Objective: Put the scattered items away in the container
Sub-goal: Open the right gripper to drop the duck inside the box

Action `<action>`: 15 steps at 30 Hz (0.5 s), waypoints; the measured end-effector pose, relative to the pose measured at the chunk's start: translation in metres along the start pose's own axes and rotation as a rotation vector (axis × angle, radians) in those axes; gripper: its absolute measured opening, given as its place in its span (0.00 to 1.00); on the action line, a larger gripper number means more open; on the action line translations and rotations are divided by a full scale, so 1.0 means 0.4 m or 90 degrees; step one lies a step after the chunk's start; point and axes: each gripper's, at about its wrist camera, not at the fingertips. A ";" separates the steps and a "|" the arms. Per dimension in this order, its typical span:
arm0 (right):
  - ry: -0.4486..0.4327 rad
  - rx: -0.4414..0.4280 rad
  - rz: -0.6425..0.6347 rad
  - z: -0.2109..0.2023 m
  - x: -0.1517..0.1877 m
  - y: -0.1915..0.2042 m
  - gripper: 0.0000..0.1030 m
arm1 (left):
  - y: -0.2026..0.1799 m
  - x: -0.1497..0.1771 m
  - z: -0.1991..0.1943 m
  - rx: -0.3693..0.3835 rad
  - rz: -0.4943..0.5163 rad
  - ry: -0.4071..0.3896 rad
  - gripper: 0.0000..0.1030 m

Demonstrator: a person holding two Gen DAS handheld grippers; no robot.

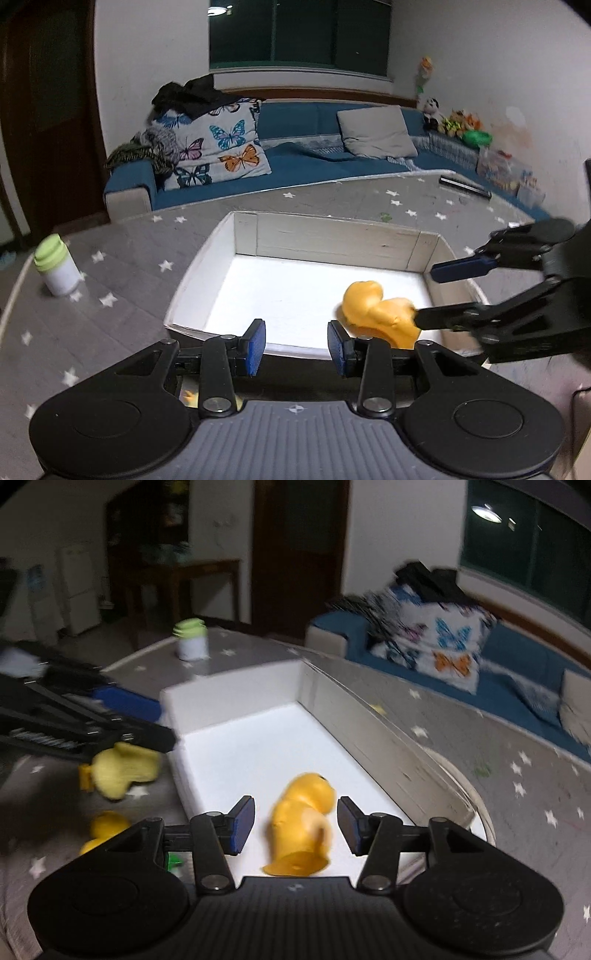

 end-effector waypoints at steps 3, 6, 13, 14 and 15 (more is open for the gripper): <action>-0.018 -0.027 -0.038 -0.028 -0.001 0.031 0.48 | -0.017 0.010 -0.007 0.007 0.066 0.002 0.39; -0.017 -0.054 -0.086 -0.033 -0.002 0.071 0.48 | -0.052 0.028 0.004 -0.007 0.156 0.004 0.39; 0.024 -0.051 -0.135 0.028 0.007 0.101 0.38 | -0.082 0.065 0.050 0.018 0.298 0.025 0.39; 0.031 -0.052 -0.136 0.037 0.008 0.100 0.36 | -0.083 0.068 0.055 0.017 0.315 0.025 0.39; 0.036 -0.053 -0.138 0.044 0.009 0.099 0.36 | -0.083 0.071 0.059 0.015 0.332 0.024 0.39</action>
Point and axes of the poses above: each gripper's, at about its wrist camera, not at the fingertips, and z roughly the way its jaws point, y to its left, x to its underside, and after that the axes turned 8 degrees about -z, right-handed
